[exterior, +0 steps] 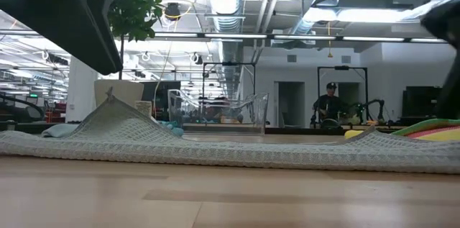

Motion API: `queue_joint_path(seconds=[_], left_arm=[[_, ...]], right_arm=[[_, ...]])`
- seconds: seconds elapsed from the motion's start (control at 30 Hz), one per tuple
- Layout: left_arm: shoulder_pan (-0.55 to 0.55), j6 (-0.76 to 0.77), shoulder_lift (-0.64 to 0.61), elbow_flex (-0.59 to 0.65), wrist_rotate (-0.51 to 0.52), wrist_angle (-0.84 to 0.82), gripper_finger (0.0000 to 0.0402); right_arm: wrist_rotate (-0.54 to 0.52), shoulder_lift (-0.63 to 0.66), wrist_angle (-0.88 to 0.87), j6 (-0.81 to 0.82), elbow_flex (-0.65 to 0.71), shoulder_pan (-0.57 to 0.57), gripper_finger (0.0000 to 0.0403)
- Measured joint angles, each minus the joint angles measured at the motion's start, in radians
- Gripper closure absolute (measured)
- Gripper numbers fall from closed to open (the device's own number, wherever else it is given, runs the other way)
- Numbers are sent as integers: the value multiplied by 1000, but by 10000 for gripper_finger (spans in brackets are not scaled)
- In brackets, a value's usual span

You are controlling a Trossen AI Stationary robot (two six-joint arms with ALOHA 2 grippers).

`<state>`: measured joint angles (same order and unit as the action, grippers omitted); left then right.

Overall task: Fold microfiber towels
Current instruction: Fold the gray microfiber cloth

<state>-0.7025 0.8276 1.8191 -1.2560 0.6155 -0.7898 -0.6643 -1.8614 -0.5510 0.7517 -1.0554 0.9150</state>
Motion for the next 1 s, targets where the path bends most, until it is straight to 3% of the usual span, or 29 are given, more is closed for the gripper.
queue_joint_path(seconds=[0.33, 0.43, 0.57, 0.7, 0.87, 1.0], left_arm=[[0, -3, 0, 0, 0, 0, 269], [0, -3, 0, 0, 0, 0, 269], [0, -3, 0, 0, 0, 0, 269], [0, -3, 0, 0, -2, 0, 269], [0, -3, 0, 0, -6, -1, 269], [0, -11, 0, 0, -6, -4, 269]], right_arm=[[80, -98, -15, 75, -7, -16, 224], [117, -91, -29, 120, -10, -28, 260], [141, -88, -51, 120, -10, -47, 337], [156, -91, -90, 54, -34, -71, 390], [150, -95, -271, -61, -124, -114, 386], [117, -91, -319, -192, -195, -173, 395]])
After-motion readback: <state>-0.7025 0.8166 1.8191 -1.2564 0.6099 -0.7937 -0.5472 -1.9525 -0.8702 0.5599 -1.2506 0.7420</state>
